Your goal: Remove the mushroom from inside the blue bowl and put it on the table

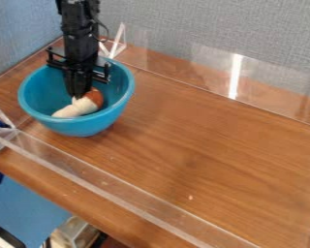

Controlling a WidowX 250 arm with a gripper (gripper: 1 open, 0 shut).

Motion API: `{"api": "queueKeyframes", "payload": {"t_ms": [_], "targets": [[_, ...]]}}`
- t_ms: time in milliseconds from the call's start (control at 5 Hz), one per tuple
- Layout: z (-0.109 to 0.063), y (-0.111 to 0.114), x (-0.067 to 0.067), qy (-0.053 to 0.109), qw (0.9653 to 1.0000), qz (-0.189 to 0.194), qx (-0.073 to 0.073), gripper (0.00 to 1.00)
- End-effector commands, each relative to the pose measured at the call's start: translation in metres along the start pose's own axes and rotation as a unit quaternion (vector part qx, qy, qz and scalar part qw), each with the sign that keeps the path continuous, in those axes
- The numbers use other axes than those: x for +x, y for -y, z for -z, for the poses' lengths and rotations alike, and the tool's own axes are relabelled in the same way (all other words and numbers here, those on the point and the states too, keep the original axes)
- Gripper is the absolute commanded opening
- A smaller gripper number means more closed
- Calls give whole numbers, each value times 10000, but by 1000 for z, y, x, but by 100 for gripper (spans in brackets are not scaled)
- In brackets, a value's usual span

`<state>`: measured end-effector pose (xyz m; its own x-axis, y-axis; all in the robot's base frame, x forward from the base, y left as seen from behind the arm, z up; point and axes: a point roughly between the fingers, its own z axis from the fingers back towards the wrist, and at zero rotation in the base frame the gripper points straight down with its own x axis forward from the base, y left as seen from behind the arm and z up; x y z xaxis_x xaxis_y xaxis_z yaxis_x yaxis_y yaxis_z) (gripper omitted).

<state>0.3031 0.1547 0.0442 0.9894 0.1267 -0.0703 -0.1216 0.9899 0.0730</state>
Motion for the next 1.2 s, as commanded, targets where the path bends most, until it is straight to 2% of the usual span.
{"api": "queueKeyframes", "payload": {"t_ms": [0, 1000], "targets": [[8, 2, -1, -123, 9999, -16, -5, 0], [1, 2, -1, -147, 9999, -44, 59, 0]]}}
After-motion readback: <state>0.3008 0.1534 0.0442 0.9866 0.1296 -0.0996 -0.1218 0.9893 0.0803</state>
